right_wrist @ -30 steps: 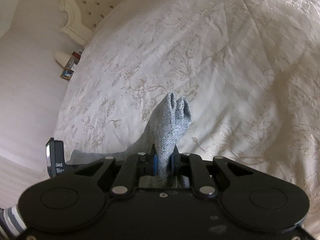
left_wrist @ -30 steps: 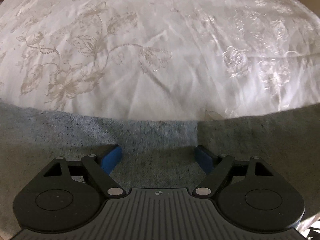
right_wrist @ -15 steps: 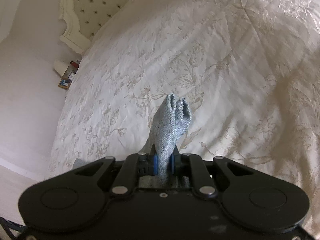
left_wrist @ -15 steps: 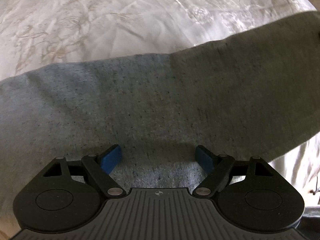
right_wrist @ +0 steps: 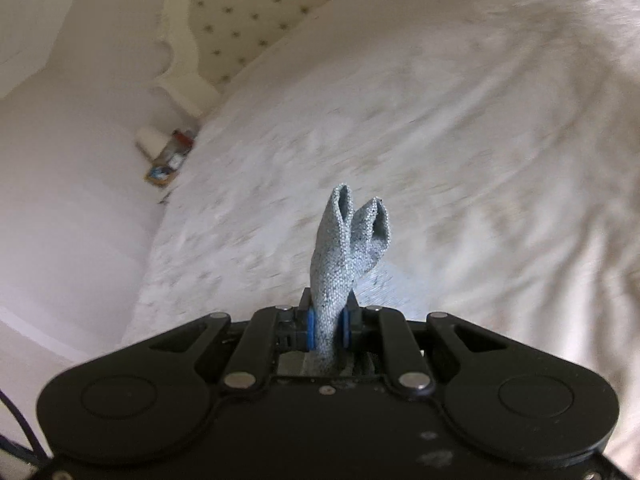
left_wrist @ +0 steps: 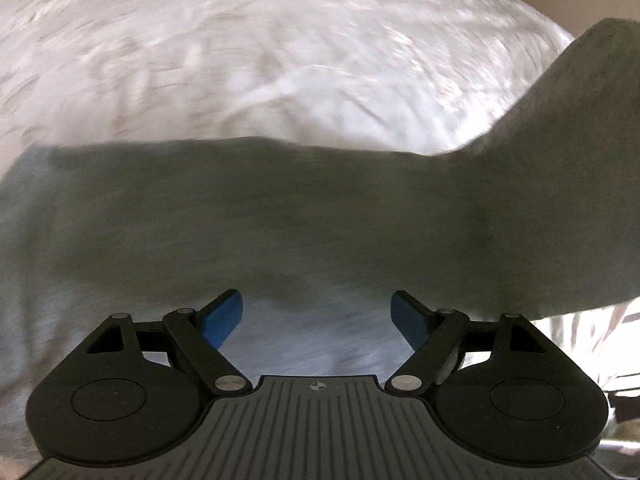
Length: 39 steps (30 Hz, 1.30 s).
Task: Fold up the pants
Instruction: 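Grasp the sweatpants leg hem with the right gripper and lift it, then fold the held leg over the pants body with the right gripper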
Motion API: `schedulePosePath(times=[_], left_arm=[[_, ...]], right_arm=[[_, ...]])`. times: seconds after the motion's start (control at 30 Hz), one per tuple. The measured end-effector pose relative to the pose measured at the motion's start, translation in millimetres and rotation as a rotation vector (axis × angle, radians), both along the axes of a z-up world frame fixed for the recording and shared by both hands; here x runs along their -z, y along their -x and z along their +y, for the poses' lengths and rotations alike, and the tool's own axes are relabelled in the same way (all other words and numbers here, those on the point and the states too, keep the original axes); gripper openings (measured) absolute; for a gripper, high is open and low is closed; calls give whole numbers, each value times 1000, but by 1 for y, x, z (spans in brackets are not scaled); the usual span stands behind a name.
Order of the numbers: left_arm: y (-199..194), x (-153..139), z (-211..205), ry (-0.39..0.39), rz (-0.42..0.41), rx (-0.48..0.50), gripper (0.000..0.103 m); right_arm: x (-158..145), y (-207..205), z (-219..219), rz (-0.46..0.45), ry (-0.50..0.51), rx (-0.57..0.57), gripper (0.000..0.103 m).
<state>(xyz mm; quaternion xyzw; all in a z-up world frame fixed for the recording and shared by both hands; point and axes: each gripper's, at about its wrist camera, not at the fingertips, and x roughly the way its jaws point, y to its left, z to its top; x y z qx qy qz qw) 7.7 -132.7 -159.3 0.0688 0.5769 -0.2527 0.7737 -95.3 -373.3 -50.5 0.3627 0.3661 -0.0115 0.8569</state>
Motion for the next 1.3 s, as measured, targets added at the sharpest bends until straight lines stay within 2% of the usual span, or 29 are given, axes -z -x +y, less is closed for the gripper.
schedulePosePath(times=[0.13,0.4,0.5,0.53,0.63,0.77,0.93,1.1,1.3], left_arm=[[-12,-2,44,10,6,-36,80],[-20,-12,105,-6,-2,-61,80],[-26,-13,122,20,6,-72,80],[-28,-14,128,39,10,-76,80],[-32,-19,137,90,12,-84,81],[-36,-26,132,163,13,-73,81],[-34,-9,109,224,101,-24,82],[-31,26,97,202,215,-79,82],[-34,41,91,215,251,-144,92]], right_arm=[[18,-27,66,19,-4,-64,14],[86,-62,166,121,-2,-113,15],[101,-66,185,154,16,-84,25],[106,-68,185,168,9,-71,29],[106,-60,186,154,-28,-47,30],[97,-47,178,146,9,-1,31],[99,-15,154,206,22,104,31],[98,11,140,233,9,161,31],[98,10,134,241,-2,108,32]])
